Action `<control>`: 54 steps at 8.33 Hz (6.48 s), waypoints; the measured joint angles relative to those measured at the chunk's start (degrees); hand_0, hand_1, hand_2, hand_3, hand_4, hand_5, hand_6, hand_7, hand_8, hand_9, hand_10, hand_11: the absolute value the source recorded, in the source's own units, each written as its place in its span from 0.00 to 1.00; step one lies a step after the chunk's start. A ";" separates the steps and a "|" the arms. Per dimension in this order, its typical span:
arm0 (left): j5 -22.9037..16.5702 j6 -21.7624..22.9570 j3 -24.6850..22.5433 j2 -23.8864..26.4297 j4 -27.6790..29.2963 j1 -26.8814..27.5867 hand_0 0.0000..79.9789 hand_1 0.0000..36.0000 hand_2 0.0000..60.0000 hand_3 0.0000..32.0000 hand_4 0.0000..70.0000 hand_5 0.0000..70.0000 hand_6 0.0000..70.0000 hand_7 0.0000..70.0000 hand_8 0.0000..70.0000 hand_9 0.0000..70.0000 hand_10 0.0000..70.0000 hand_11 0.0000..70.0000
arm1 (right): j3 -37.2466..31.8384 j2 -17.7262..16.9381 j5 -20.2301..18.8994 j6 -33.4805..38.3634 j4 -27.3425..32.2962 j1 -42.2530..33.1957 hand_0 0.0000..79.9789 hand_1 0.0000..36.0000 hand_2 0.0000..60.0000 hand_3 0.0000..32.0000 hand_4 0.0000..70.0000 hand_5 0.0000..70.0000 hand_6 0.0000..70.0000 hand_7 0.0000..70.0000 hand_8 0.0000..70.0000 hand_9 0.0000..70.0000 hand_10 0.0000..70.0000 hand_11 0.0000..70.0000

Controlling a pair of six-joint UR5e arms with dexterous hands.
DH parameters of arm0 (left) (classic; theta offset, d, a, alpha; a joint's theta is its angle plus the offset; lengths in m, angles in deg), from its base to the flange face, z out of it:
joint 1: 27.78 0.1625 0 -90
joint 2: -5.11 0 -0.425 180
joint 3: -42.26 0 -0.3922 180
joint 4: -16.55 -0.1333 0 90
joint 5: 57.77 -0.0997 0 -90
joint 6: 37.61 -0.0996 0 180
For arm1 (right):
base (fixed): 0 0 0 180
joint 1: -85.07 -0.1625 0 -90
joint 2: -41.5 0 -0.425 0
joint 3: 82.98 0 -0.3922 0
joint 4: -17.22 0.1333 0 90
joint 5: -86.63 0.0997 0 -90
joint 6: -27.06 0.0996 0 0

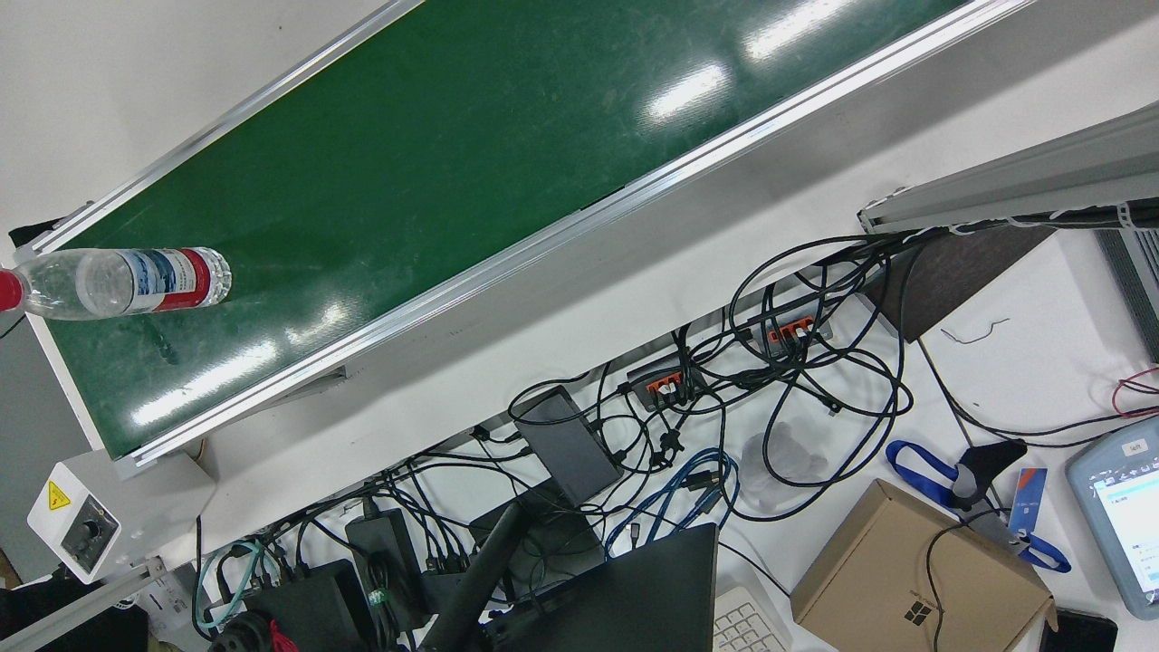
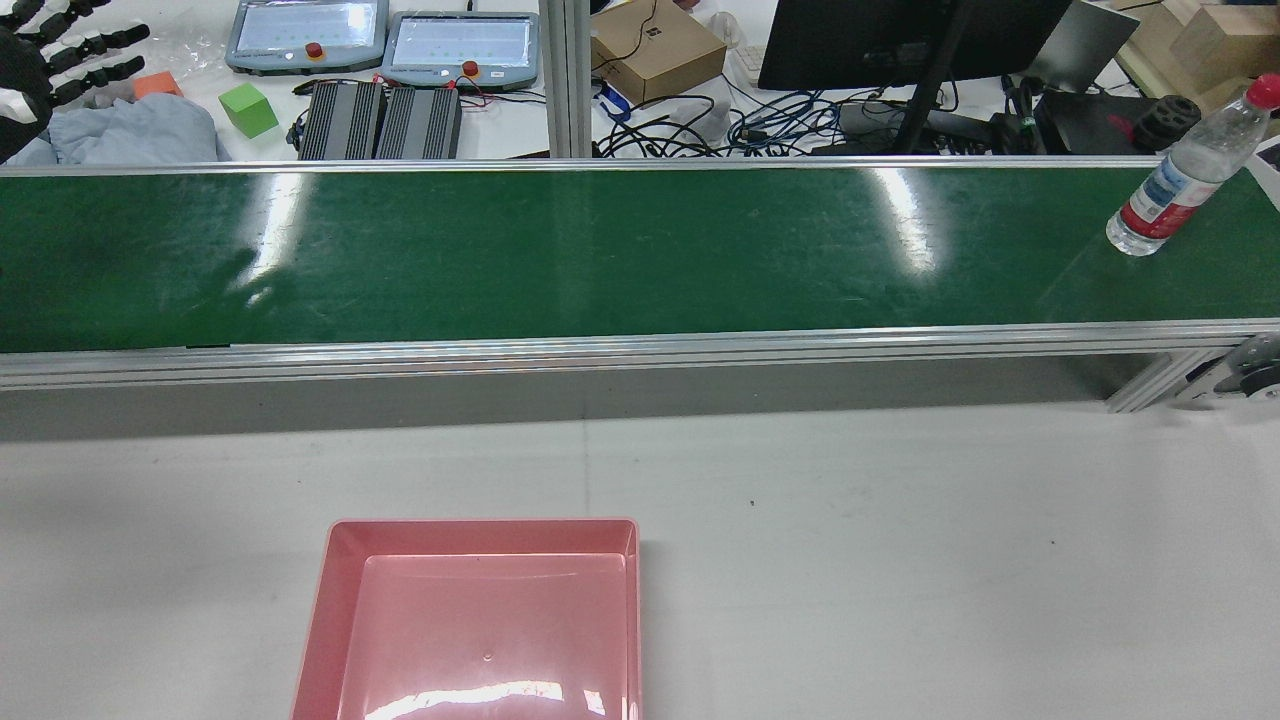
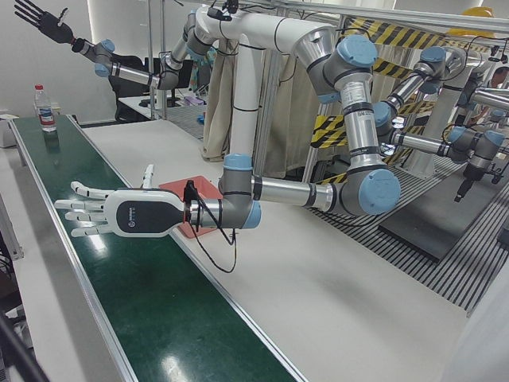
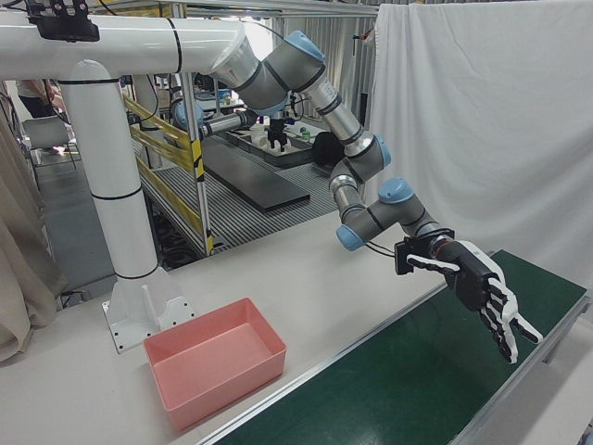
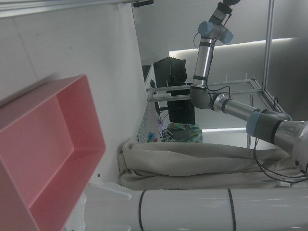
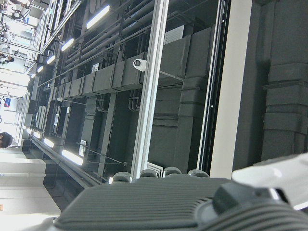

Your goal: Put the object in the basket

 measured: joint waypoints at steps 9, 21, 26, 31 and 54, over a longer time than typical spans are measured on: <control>0.00 -0.05 0.02 0.07 0.00 0.07 0.61 0.00 0.00 0.32 0.10 0.42 0.06 0.06 0.19 0.19 0.08 0.11 | -0.02 0.00 0.00 0.03 0.00 -0.07 0.00 0.00 0.00 0.00 0.00 0.00 0.00 0.00 0.00 0.00 0.00 0.00; 0.00 -0.04 0.03 0.07 0.00 0.07 0.60 0.00 0.00 0.36 0.05 0.40 0.05 0.06 0.16 0.17 0.07 0.11 | -0.02 0.00 0.00 0.03 0.00 -0.01 0.00 0.00 0.00 0.00 0.00 0.00 0.00 0.00 0.00 0.00 0.00 0.00; 0.00 -0.13 0.18 0.07 0.00 0.07 0.62 0.00 0.00 0.32 0.10 0.35 0.08 0.09 0.20 0.21 0.09 0.13 | 0.00 0.00 0.00 0.03 0.00 -0.02 0.00 0.00 0.00 0.00 0.00 0.00 0.00 0.00 0.00 0.00 0.00 0.00; 0.00 -0.05 0.19 -0.02 0.00 0.07 0.61 0.00 0.00 0.36 0.10 0.37 0.07 0.08 0.19 0.20 0.09 0.14 | -0.02 0.00 0.00 0.03 0.00 -0.03 0.00 0.00 0.00 0.00 0.00 0.00 0.00 0.00 0.00 0.00 0.00 0.00; 0.00 -0.01 0.19 -0.11 -0.01 0.05 0.61 0.00 0.00 0.37 0.06 0.39 0.06 0.06 0.17 0.19 0.07 0.11 | 0.00 0.00 0.00 0.03 0.00 0.00 0.00 0.00 0.00 0.00 0.00 0.00 0.00 0.00 0.00 0.00 0.00 0.00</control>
